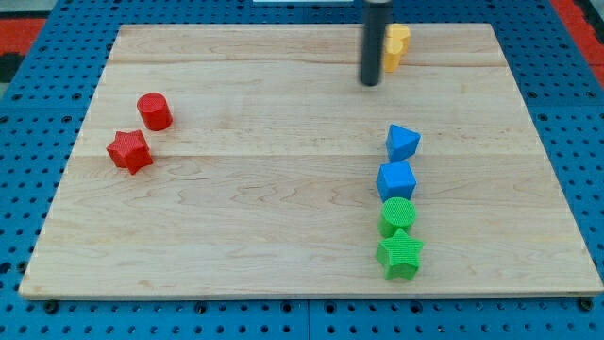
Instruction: Push the yellow hexagon towards the center
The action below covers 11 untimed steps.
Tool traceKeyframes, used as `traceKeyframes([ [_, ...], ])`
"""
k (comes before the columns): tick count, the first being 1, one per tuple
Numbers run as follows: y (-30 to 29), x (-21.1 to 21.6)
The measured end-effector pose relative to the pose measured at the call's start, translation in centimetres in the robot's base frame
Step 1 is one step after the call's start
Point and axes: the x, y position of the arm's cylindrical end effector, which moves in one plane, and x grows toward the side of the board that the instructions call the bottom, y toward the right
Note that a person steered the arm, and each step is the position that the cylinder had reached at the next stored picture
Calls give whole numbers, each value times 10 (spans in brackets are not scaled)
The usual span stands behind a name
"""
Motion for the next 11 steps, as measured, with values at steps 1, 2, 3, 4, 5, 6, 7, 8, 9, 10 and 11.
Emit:
traceKeyframes([
  [1,94,-18],
  [2,62,-75],
  [3,-23,-76],
  [4,-18,-78],
  [5,-22,-104],
  [6,-151,-44],
  [7,-202,-26],
  [8,-136,-58],
  [9,-184,-88],
  [10,-251,-92],
  [11,-265,-52],
])
